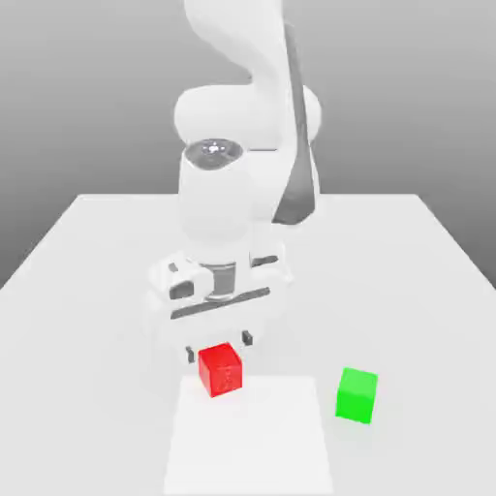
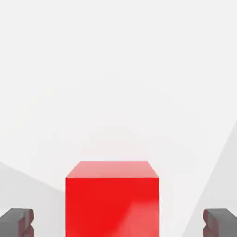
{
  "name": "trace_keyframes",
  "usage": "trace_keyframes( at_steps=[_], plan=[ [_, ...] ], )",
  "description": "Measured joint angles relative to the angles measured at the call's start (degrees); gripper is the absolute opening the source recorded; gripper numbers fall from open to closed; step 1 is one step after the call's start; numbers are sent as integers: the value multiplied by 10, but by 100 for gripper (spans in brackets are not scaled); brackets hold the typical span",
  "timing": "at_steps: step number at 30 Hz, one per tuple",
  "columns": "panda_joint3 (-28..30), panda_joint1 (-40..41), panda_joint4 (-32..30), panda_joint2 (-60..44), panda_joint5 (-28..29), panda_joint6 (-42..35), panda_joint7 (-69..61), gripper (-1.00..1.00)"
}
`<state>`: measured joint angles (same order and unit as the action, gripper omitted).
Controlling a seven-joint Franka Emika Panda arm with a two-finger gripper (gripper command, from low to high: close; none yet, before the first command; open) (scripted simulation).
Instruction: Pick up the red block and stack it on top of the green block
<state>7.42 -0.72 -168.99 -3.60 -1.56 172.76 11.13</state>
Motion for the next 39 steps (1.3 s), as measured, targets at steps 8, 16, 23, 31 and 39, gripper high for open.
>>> trace_keyframes(
  at_steps=[8, 16, 23, 31, 39],
  plan=[
    [-58, 52, 6, -58, -32, 50, -26, -100],
    [-31, 40, -2, 14, 21, -12, 14, -100],
    [-35, 41, -16, 115, 33, -100, 21, -100],
    [-81, -31, 23, 117, -2, -141, 14, -100],
    [-134, -93, 66, 109, -14, -177, 23, -100]
  ],
)
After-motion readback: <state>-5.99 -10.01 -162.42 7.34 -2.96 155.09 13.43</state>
